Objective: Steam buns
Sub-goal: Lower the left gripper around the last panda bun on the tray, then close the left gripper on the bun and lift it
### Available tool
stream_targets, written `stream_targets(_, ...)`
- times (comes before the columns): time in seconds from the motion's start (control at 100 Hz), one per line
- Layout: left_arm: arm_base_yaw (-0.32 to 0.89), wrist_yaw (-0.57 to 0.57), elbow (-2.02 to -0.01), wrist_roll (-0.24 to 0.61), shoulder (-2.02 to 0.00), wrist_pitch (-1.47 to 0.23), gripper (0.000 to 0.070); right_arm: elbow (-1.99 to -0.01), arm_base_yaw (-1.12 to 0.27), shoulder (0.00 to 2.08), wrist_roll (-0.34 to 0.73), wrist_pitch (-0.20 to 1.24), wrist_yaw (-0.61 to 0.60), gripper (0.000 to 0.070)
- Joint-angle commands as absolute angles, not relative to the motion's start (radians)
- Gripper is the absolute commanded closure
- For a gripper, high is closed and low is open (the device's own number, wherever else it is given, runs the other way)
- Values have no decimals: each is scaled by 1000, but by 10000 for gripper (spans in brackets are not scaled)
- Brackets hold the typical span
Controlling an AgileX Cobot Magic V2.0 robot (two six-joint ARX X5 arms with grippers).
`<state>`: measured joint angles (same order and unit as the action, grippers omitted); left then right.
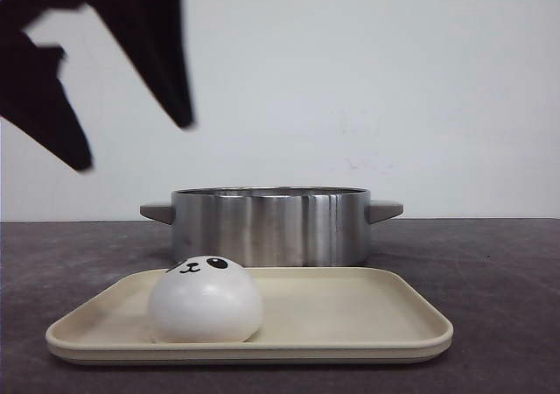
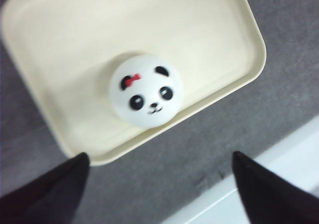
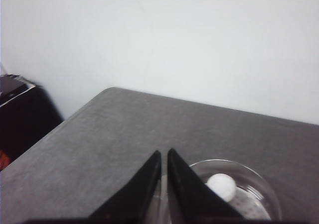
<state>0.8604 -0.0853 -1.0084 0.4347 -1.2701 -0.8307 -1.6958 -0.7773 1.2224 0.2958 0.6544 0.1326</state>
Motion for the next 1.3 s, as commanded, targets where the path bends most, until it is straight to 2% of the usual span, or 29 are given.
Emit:
stream_targets(0.0,879,-91,-1023,439,-1324,-807,0,-1718,-786,1219,305,654,139,686)
stream_targets(0.31,923,-89,-1023,459,-1542,-680,0,-1718,-786,1192,307,696,139,686)
stream_targets(0.52,923,-74,-1023,473,-1626,-654,0,-1718,-800,1187,307,720,139,686)
stream_targets(0.73,923,-3,-1023,494,-1647,-629,0,-1718,-806,1187,308,735,138,686)
stream_targets(1.19,922,6,-1023,507,-1648,-497,0,-1718,-830,1180,307,761,139,686)
stream_targets(1.29,922,33,-1023,506,-1649,-501,158,-1718,-830,1179,307,764,139,686)
